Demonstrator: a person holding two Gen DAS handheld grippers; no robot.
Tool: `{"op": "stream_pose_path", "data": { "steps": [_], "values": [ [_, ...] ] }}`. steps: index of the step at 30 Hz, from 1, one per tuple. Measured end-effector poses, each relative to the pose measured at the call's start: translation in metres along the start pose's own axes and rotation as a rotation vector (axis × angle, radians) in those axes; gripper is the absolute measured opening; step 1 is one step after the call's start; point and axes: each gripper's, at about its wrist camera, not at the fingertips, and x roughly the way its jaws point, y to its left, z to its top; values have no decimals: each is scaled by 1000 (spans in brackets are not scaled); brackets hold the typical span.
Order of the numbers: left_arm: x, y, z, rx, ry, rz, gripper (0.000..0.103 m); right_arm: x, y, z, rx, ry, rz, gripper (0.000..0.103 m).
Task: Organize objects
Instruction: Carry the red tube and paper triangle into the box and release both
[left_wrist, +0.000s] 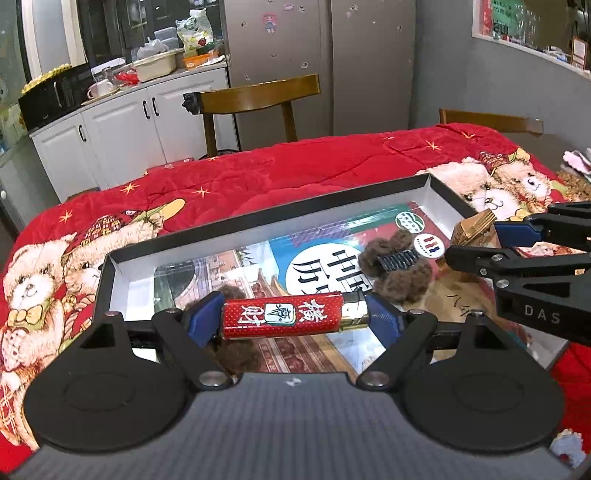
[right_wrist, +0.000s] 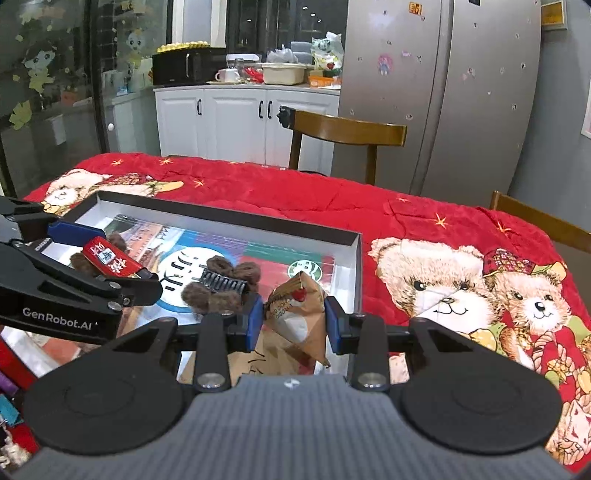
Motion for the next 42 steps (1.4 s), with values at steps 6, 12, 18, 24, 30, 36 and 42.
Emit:
{"op": "stream_pose_path", "data": {
  "steps": [6,12,18,24,30,36,42],
  "values": [
    [7,0,1,11,1,20,86,13,-3,-2,9,22,3,40],
    [10,-2,0,26,-4,39,86,13,0,-2,0,19,14,40],
    [12,-5,-1,51,-7,57,86,15,1,-1,-10,19,10,40],
    [12,-7,-2,60,-3,72,86,16,2,-1,-11,21,11,40],
    [13,-7,-2,73,2,76,86,16,3,-1,-8,19,11,42],
    [13,-8,-2,78,2,75,86,17,3,-3,-14,15,4,56],
    [13,-8,-2,75,2,74,87,16,1,-3,-4,6,6,64]
  ]
}}
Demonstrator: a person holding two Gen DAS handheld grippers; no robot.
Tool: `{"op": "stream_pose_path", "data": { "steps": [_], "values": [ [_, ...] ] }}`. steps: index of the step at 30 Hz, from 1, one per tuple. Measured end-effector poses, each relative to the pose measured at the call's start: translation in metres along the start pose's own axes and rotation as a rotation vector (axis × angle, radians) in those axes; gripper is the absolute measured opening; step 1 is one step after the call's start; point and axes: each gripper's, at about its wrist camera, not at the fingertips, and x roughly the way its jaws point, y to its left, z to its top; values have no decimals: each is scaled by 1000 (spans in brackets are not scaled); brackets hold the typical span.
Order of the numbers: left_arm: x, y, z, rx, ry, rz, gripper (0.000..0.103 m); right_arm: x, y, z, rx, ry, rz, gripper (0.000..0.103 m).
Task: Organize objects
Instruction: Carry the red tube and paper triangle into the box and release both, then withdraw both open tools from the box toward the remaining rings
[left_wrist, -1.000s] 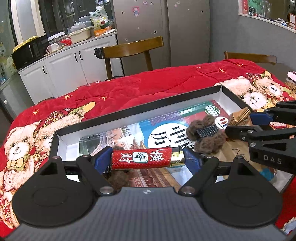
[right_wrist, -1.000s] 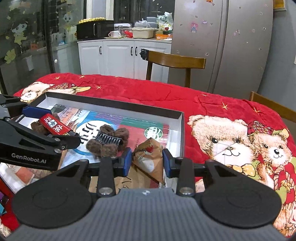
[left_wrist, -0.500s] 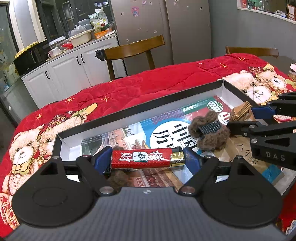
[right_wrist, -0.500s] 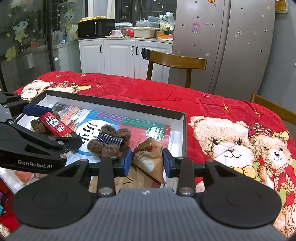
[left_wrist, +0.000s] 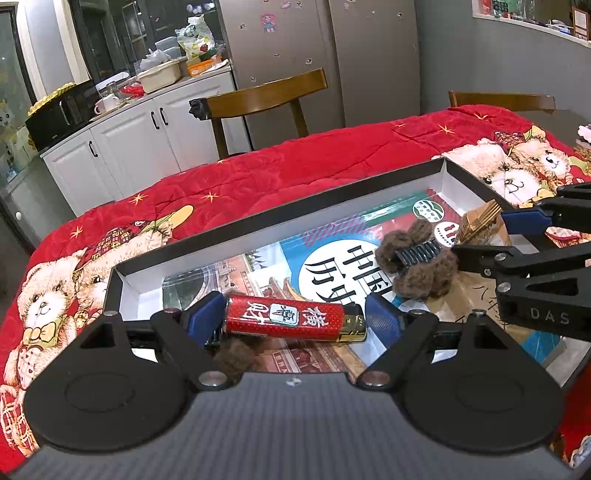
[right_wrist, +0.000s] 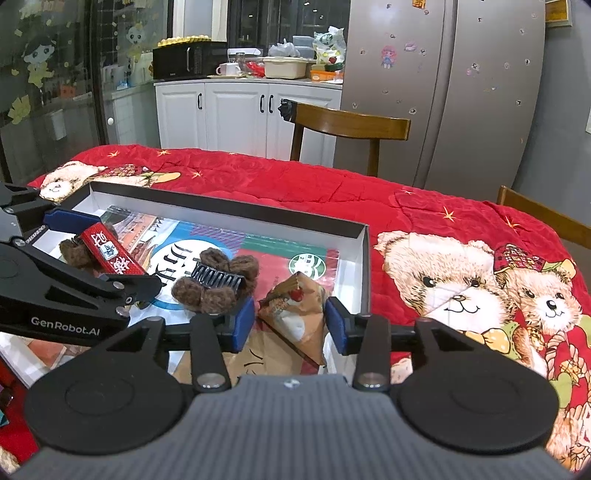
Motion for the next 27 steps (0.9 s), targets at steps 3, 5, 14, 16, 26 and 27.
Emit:
{"op": "stream_pose_path", "data": {
  "steps": [3,5,14,16,26,27],
  "values": [
    [0,0,0,1,0,-1,87,-1,-1,1,6,-3,5,69],
    [0,0,0,2,-2,-3,87,-2,-1,2,9,-4,6,70],
    [-9,4,0,-22,-14,-3,93,-15,-3,5,24,-30,-11,74],
    [-13,4,1,-21,-20,-1,94,-20,-3,6,31,-39,-13,74],
    [-60,6,-2,-15,-91,-17,95,-57,2,5,8,-65,-27,74],
    [-67,7,-4,-16,-100,-19,95,-62,3,5,6,-67,-28,74]
  ]
}}
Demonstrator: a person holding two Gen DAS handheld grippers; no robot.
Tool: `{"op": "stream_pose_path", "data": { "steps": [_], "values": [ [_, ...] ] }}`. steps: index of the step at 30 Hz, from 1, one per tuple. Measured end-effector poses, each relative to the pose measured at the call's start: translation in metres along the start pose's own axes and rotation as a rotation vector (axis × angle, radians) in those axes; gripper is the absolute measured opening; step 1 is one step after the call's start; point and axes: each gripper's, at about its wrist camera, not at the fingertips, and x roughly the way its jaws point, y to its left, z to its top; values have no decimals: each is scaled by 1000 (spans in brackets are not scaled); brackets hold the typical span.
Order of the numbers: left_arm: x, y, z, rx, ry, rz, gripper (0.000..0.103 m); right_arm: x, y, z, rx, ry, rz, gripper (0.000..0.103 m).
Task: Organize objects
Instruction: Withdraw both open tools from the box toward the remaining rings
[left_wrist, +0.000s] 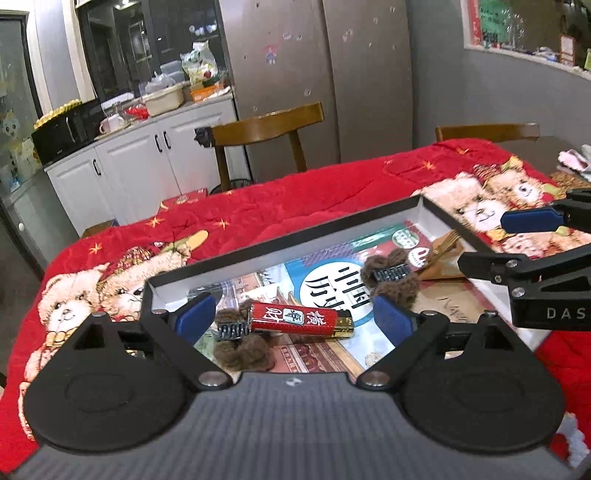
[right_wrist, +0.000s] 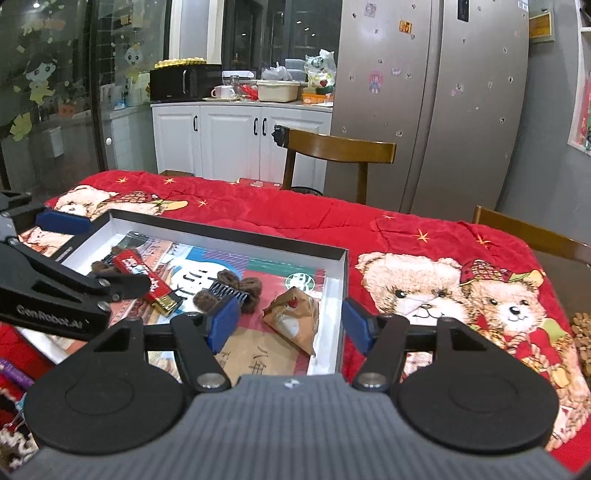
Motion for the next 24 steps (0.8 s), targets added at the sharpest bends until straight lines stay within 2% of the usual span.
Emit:
{"op": "stream_pose_path", "data": {
  "steps": [13,24],
  "values": [
    [-78,15,-18,1,-38,13,95,-66,2,-12,3,-6,-20,75],
    [-133,23,-68,1,-22,15,95,-128,15,-35,-14,7,-68,75]
  ]
}}
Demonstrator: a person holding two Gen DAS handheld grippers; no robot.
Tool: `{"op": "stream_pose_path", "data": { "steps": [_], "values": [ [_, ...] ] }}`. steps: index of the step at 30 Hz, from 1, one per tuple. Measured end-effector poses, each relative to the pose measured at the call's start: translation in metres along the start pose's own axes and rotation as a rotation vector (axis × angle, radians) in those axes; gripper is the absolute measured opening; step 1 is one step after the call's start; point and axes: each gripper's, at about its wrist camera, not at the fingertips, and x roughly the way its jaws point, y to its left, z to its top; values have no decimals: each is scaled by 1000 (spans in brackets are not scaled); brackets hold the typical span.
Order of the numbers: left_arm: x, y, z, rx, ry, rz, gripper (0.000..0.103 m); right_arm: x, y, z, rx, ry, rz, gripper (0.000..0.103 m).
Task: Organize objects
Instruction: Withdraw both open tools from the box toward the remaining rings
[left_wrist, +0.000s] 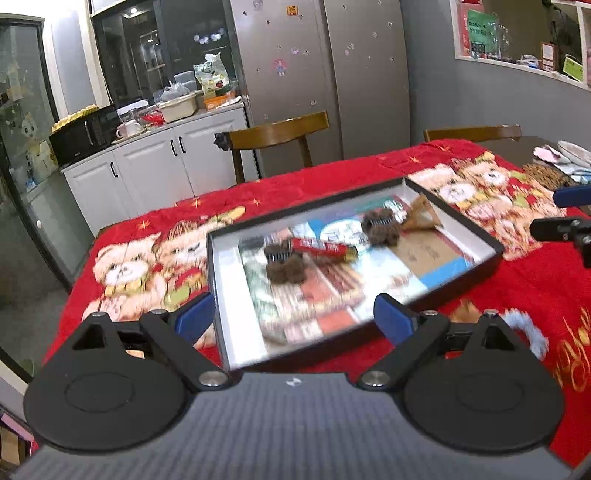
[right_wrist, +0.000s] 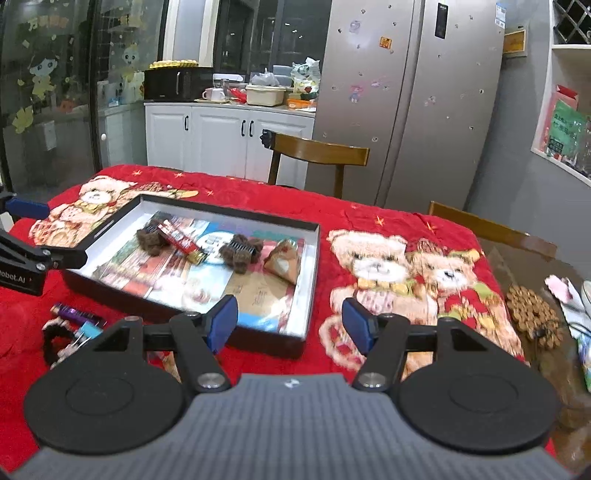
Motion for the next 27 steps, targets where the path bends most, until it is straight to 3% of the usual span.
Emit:
{"op": "stream_pose_path", "data": {
  "steps": [13,27],
  "values": [
    [-33,-30,-68,-5,25,-67,95,-11,13,-57,50,32,3,75],
    [-31,-54,-96,-11,1,-119,94,14,22,-87,84,40,-14,69]
  ]
}}
